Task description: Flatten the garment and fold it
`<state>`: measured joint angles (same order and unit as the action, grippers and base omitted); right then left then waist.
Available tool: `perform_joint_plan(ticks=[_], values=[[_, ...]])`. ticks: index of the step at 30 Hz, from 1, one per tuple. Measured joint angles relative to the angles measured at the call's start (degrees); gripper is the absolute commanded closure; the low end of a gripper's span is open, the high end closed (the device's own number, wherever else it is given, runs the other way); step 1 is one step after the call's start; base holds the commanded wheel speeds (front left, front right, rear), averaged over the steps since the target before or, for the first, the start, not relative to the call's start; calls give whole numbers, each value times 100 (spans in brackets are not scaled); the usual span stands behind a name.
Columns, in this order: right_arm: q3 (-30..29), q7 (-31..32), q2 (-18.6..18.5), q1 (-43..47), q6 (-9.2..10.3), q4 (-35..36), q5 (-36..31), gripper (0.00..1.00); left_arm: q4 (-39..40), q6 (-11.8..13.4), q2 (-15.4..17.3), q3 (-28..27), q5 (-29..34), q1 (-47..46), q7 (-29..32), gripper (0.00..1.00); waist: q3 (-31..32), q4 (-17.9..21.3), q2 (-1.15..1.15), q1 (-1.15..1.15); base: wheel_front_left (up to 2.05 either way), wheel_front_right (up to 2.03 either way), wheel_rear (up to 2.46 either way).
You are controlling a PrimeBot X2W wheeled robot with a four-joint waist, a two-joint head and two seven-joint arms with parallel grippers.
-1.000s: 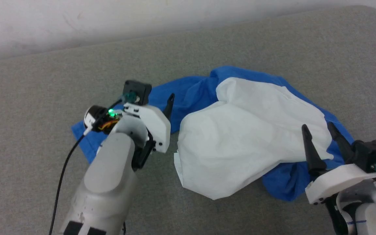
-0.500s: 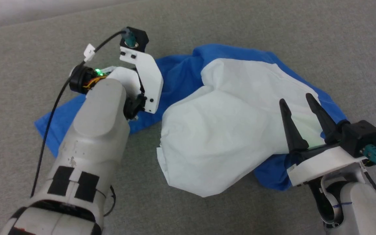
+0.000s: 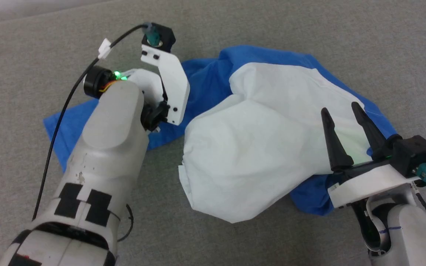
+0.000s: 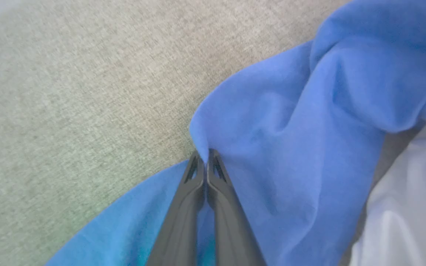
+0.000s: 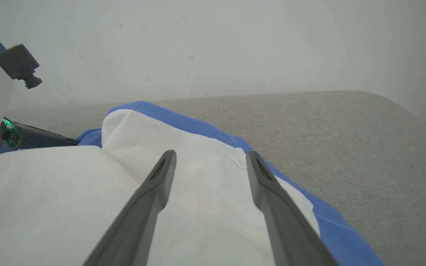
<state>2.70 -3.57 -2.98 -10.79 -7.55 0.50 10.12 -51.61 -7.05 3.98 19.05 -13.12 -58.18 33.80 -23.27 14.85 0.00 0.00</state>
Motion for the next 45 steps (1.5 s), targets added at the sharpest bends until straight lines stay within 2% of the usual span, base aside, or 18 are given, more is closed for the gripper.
perform_joint_plan(ticks=[3,7,14,21,28,32,35,36,37,38,45], values=[[16,10,0,-16,0,-7,-3,0,68,12,4,-74,-94,209,-600,100,65,-67,0,0,0,0,0],[-34,51,1,-15,0,-11,-15,0,196,185,44,-332,-269,657,-1434,100,237,-143,0,1,0,0,0],[-227,129,-1,127,1,67,-115,0,982,378,413,-911,-723,1792,-2334,100,654,-361,0,0,0,0,0],[-271,314,-1,361,1,168,-159,0,2304,818,826,-1477,-1095,3449,-2284,100,1030,-755,0,-1,0,0,0],[-272,519,0,516,1,277,-246,0,3490,1481,956,-1872,-1218,4886,-1883,100,1308,-1204,0,-1,0,0,0],[-292,611,0,538,1,312,-271,0,3882,1885,1003,-1994,-1156,5409,-1733,100,1426,-1416,0,-1,0,0,0],[-287,667,1,567,1,324,-272,0,4146,2081,996,-2056,-1120,5673,-1738,100,1502,-1531,0,-1,0,0,0],[-287,711,0,580,1,323,-272,0,4227,2087,985,-2070,-1122,5723,-1778,81,1526,-1560,0,-1,0,0,0],[-289,716,2,593,1,322,-275,0,4307,2071,961,-2062,-1146,5753,-1823,36,1548,-1583,0,-1,0,0,0],[-289,725,1,609,1,322,-280,0,4384,2016,926,-2051,-1174,5773,-1887,0,1568,-1602,0,-1,0,0,0],[-281,764,1,640,1,355,-280,0,4825,1412,855,-1602,-1026,5501,-2715,0,1645,-1641,0,-1,0,0,0]])
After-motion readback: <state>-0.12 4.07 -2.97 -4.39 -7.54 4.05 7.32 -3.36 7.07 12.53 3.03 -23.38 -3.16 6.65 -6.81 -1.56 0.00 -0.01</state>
